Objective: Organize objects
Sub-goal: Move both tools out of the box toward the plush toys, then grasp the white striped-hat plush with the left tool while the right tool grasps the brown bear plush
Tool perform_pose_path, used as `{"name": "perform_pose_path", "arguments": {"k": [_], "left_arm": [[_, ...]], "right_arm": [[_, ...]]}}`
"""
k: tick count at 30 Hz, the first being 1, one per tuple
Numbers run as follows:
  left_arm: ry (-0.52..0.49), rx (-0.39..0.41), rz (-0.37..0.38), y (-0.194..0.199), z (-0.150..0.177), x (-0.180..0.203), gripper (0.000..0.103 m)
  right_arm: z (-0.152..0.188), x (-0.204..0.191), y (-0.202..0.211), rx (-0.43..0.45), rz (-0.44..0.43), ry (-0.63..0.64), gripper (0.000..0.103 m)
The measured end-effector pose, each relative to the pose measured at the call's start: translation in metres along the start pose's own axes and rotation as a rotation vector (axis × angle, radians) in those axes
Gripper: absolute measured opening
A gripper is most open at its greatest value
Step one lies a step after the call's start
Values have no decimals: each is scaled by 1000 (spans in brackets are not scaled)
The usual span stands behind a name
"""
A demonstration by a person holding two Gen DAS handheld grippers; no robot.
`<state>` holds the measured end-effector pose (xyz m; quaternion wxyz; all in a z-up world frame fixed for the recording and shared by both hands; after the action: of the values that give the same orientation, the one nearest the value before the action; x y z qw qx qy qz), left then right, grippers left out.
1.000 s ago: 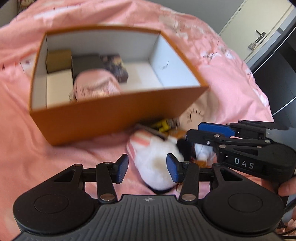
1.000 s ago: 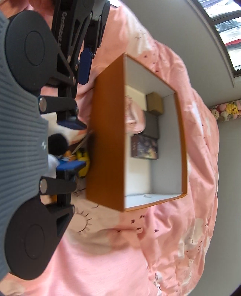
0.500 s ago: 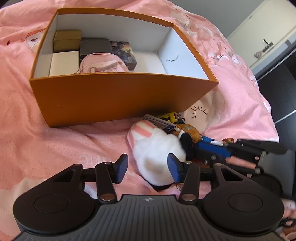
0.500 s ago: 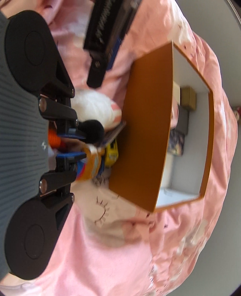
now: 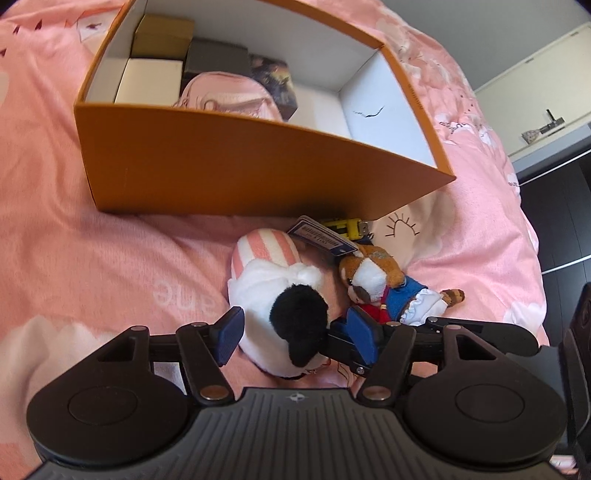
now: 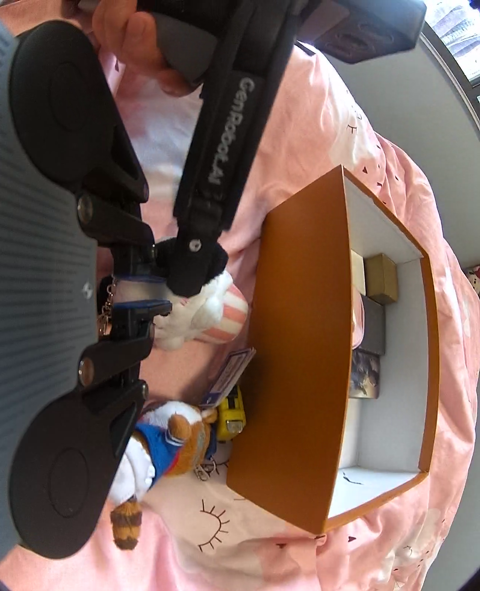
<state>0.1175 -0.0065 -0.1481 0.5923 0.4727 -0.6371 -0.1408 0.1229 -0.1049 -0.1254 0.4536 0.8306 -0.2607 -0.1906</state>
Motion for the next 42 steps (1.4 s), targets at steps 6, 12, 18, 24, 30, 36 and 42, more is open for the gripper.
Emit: {"name": "perform_pose_path", "arguments": {"k": [6, 12, 18, 24, 30, 36, 42], "left_arm": [[38, -19, -22, -12, -2, -8, 72], [64, -41, -18, -19, 1, -13, 73], [38, -49, -39, -22, 1, -10, 76], [3, -53, -46, -26, 3, -6, 78], [-28, -65, -49, -30, 4, -3, 80], [-33, -80, -44, -34, 5, -3, 82], [-43, -84, -33, -32, 6, -1, 72]], "right_arm": [[1, -4, 0, -2, 9, 15, 12], [3, 5, 3, -18, 46, 3, 14], [-1, 22, 17, 8, 154, 59, 14], [-10, 36, 32, 55, 272, 193, 36], [-8, 54, 1, -62, 320, 282, 41], [-2, 69, -24, -151, 316, 293, 42], [0, 75, -24, -170, 293, 247, 39]]}}
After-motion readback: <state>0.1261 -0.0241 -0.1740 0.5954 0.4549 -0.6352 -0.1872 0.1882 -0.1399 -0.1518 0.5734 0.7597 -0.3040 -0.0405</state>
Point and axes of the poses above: each gripper's, at about its wrist camera, not at the fingertips, and y roughly against the way its jaws point, x to its right, z to its underside, the point moved 8 cm from there along -y, roughly the way its jaws point, and after that the axes turned 9 degrees about z, right-handed, at the moved point
